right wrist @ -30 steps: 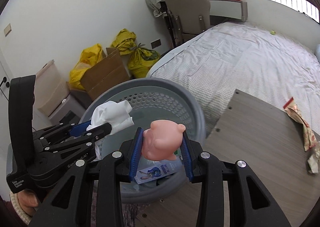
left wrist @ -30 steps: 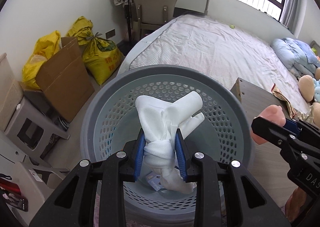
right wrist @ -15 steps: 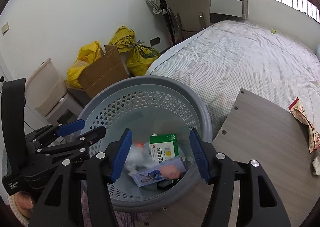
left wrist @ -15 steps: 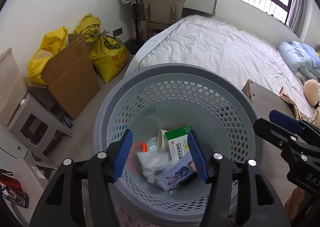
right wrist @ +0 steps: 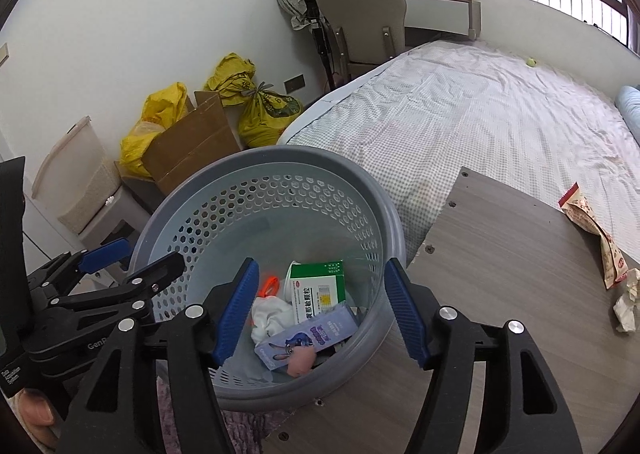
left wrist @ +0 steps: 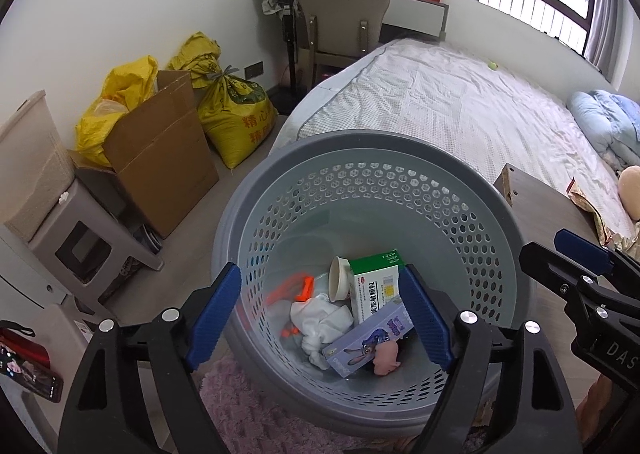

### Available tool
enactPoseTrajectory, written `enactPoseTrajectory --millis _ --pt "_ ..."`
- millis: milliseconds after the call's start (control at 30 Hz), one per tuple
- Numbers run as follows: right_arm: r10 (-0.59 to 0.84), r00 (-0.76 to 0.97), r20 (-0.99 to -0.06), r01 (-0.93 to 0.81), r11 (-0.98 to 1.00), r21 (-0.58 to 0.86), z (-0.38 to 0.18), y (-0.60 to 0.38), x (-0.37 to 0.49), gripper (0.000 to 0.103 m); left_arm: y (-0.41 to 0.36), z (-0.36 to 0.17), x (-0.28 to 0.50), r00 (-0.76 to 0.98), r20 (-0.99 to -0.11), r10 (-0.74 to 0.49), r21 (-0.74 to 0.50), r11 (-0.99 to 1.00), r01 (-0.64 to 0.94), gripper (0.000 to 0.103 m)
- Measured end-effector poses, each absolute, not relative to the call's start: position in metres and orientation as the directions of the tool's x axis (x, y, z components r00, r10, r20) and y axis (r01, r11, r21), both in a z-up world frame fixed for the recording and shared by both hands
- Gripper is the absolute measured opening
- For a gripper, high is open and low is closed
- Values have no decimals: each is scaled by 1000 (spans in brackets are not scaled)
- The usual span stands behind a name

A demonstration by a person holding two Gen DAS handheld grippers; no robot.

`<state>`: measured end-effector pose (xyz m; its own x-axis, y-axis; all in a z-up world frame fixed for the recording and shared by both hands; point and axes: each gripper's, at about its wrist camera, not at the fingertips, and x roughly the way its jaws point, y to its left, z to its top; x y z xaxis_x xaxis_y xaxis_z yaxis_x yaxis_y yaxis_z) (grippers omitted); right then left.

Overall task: Collect trash
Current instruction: 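Carry the cloth and pig toy over the grey basket and release both, then withdraw both open tools from the basket back over the table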

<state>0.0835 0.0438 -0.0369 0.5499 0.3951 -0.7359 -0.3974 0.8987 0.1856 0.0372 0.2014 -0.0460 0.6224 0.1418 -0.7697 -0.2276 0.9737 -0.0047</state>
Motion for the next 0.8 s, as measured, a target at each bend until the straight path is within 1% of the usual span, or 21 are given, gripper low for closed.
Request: enactPoseTrajectory --millis 133,200,333,800 --pt "371 562 -739 -377 911 170 -36 43 80 65 204 -41 33 628 -764 150 -9 970 -242 84" --pt "362 568 -739 -370 915 163 -35 43 78 67 204 -38 31 633 -759 152 -11 969 -247 85" --pt "344 578 -740 -360 921 147 -34 40 72 67 203 -34 26 642 -751 158 -10 968 -250 87" --pt "314 603 -734 -310 939 147 -30 15 46 70 182 -27 9 659 -738 147 -2 976 -220 88"
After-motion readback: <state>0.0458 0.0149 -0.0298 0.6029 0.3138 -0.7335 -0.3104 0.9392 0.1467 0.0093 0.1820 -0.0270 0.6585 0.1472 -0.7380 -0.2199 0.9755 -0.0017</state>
